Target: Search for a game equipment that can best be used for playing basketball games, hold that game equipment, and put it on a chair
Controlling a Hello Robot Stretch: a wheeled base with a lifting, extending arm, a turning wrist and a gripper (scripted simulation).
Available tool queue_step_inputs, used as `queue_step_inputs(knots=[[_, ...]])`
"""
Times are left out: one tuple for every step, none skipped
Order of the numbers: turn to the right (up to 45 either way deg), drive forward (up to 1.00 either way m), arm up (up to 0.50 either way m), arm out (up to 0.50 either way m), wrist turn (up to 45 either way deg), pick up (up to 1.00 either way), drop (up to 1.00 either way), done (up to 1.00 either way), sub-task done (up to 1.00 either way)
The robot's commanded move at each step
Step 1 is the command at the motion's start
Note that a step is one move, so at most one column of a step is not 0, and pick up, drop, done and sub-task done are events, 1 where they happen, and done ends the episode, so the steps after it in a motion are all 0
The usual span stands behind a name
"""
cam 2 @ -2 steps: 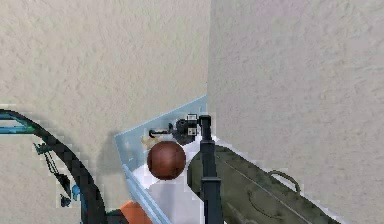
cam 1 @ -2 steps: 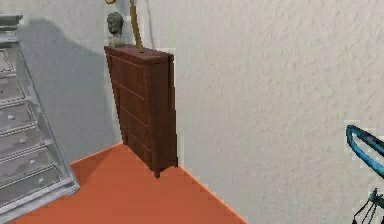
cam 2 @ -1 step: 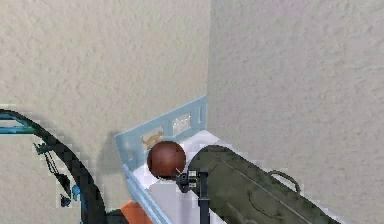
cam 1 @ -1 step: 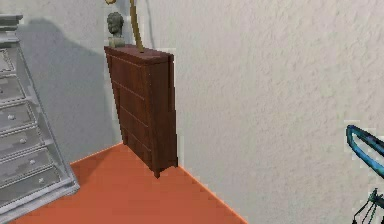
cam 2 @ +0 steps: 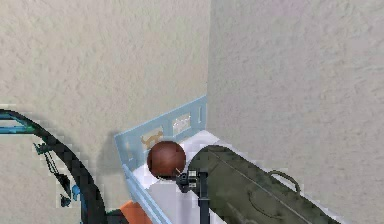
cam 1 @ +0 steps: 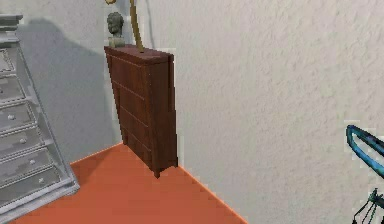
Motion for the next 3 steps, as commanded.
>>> queue_step_inputs(knots=[[0.0, 0.00, 0.10, 0.00, 0.0, 0.00, 0.00, 0.00, 0.00], [0.0, 0.00, 0.50, 0.00, 0.0, 0.00, 0.00, 0.00, 0.00], [0.0, 0.00, 0.00, 0.00, -45.0, 0.00, 0.00, 0.00, 0.00]])
